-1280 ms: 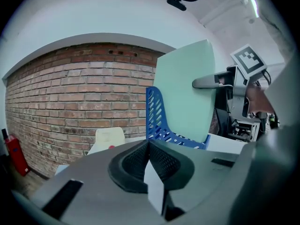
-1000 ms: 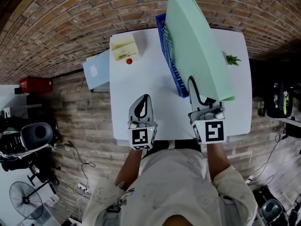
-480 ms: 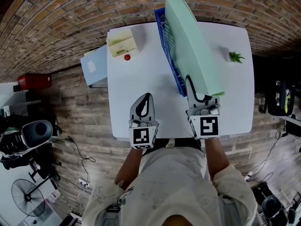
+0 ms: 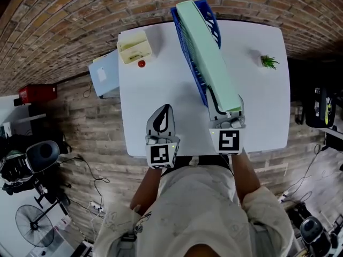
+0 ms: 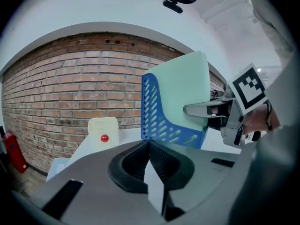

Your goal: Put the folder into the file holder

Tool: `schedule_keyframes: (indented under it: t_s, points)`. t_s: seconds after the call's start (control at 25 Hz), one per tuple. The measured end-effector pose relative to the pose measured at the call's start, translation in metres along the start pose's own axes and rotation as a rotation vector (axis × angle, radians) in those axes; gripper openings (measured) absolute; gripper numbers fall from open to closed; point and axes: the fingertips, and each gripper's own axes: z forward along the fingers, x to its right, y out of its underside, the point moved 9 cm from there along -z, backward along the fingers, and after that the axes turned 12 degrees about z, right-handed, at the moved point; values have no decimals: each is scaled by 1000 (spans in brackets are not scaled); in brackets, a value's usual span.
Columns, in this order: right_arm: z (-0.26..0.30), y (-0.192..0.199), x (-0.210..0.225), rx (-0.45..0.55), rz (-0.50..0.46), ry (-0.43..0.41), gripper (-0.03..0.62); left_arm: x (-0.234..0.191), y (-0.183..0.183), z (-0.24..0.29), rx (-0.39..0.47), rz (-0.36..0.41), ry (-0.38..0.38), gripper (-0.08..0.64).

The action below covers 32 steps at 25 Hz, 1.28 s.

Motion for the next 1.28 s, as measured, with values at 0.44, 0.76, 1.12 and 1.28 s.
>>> schedule_keyframes:
  t_s: [0.44, 0.76, 1.12, 1.28]
  points:
    - [0, 3, -1, -34, 13, -4, 158, 6, 2, -1, -1, 0, 15, 14]
    - [0, 4, -4, -32, 37, 4, 176, 6, 1, -5, 7, 4, 17, 14]
    - [-1, 2, -4, -25, 68, 3, 283, 8, -4, -10, 28, 9, 21, 14]
    - [-6, -4, -3, -9, 63, 32, 313, 8, -6, -14, 42, 10, 24, 14]
